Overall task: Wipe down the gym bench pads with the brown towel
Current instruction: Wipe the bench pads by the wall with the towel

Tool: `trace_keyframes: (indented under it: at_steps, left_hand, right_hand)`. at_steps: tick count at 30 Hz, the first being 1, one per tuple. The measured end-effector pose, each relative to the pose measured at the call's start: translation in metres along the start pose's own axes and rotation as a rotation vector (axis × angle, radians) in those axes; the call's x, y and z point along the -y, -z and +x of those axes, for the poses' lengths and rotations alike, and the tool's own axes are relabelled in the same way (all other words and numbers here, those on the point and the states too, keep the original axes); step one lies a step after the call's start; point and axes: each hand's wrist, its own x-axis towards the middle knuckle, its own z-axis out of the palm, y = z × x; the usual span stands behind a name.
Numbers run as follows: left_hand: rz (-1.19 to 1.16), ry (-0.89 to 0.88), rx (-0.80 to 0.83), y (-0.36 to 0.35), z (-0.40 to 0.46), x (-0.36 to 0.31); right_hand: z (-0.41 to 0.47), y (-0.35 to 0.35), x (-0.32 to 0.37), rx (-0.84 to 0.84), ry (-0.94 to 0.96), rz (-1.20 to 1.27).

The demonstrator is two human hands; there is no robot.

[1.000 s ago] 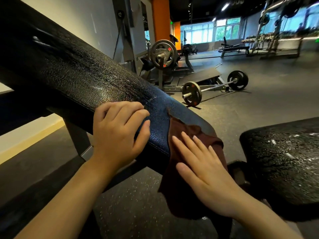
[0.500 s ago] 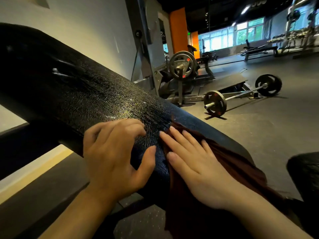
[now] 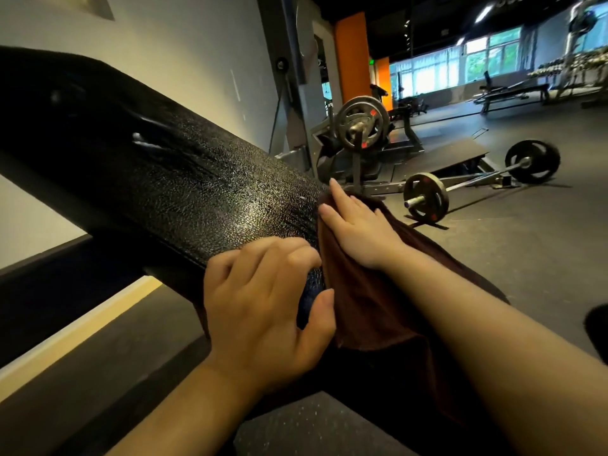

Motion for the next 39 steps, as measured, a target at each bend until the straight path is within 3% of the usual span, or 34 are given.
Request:
trace_keyframes:
  at_steps: [4,8,14,17,23,34,39]
  left_hand:
    - [0.024,0.005,0.044,0.004,0.003,-0.003]
    - [0.037,-0.004,0.091,0.010,0.004,-0.005]
    - [0.083,-0.278,0.125,0.018,-0.009,0.012]
    - [0.124,-0.232,0.105,0.028,-0.002,0.033]
    - [0.183,-0.051,0.087,0.034,0.011,0.075]
    - [0.155,-0.155,0.106,0.028,0.000,0.080]
    - [0.067,0.010,0.138,0.023,-0.002,0.072]
  right_hand:
    - [-0.026,0.000,-0.005,-0.029,-0.058,-0.023]
    - [-0.074,0.010,-0.017,0.144,-0.047,-0.179]
    - [-0.153,0.014,-0.009,0.127,-0.054,-0.105]
    - [-0.160,0.012,0.003,0.169,0.000,-0.143]
    - [-0.119,0.004,0.034,0.177,0.134,-0.105]
    - [0.031,-0.015,0.086,0.168,0.300,-0.067]
    - [0.082,-0.018,0.091,0.112,0.333,-0.008]
